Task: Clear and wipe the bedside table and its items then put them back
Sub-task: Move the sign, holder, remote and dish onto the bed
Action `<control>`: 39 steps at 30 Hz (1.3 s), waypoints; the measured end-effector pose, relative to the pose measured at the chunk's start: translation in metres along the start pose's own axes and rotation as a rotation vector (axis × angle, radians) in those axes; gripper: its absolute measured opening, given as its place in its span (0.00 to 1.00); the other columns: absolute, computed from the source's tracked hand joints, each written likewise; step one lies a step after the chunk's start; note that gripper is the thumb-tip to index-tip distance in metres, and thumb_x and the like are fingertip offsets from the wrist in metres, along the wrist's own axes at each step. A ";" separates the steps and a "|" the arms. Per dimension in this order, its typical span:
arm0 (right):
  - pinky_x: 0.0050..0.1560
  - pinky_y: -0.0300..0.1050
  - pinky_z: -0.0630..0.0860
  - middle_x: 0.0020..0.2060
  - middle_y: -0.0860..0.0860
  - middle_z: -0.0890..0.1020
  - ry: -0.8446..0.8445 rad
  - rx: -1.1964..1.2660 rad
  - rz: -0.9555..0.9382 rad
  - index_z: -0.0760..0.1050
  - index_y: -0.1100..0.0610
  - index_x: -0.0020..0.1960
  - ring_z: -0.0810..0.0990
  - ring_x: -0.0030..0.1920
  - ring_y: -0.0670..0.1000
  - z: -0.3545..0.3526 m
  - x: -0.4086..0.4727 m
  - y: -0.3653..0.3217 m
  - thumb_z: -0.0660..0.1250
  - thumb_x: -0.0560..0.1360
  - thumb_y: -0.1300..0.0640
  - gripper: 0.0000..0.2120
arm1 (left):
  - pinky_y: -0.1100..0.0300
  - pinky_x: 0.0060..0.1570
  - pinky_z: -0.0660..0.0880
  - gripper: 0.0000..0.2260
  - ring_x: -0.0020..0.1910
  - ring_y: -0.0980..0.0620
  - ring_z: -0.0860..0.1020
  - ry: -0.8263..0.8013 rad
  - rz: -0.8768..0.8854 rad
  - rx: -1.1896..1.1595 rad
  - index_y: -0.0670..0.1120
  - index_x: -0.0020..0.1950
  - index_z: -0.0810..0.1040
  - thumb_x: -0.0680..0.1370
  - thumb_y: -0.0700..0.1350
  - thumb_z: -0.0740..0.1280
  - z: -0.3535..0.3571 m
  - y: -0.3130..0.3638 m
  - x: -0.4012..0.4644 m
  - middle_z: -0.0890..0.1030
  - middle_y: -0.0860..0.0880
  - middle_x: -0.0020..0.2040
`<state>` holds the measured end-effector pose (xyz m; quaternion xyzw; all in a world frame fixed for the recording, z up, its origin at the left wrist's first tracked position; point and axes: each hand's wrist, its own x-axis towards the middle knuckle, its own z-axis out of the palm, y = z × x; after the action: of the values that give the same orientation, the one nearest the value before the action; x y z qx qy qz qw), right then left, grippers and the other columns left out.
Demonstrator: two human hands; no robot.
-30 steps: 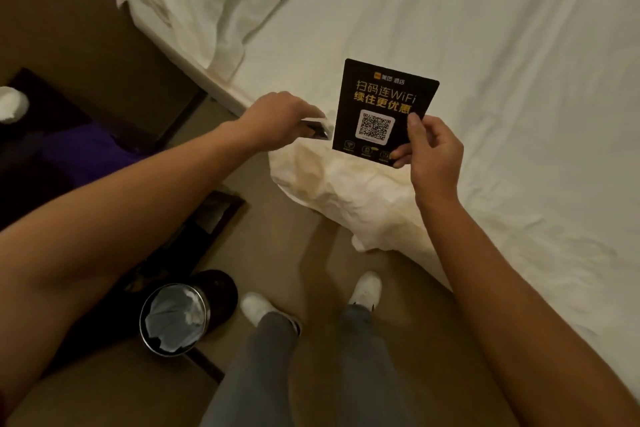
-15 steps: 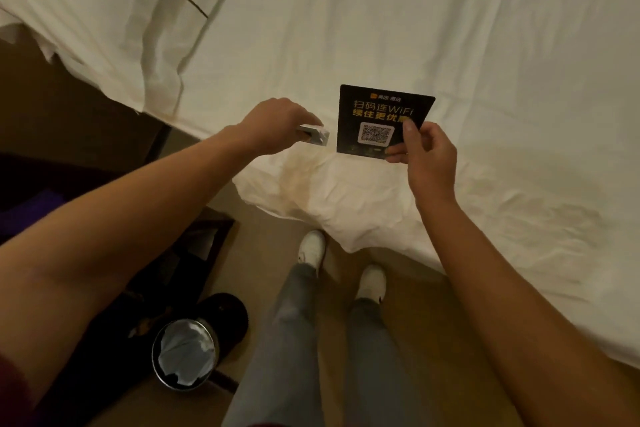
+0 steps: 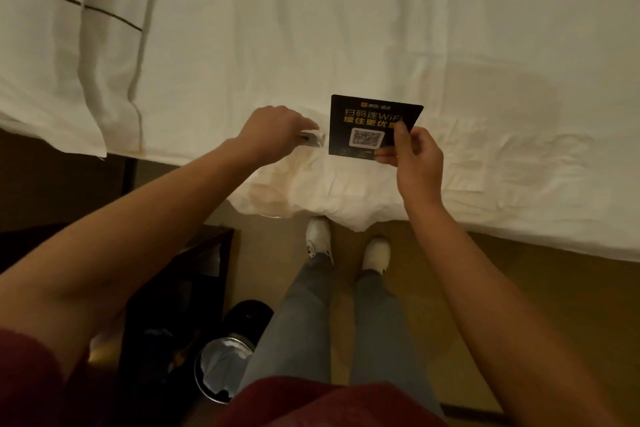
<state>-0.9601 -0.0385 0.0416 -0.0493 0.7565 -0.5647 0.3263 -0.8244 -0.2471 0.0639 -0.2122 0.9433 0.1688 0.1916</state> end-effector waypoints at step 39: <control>0.28 0.42 0.78 0.55 0.47 0.85 -0.129 -0.224 -0.022 0.78 0.55 0.62 0.87 0.40 0.50 -0.005 0.003 0.008 0.78 0.73 0.46 0.22 | 0.52 0.52 0.74 0.22 0.60 0.42 0.77 -0.043 -0.014 -0.184 0.47 0.72 0.73 0.78 0.47 0.70 0.042 -0.012 0.003 0.81 0.44 0.61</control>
<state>-0.9627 -0.0324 0.0341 -0.1297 0.7916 -0.4760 0.3605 -0.8092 -0.2415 0.0237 -0.2318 0.9179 0.2580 0.1926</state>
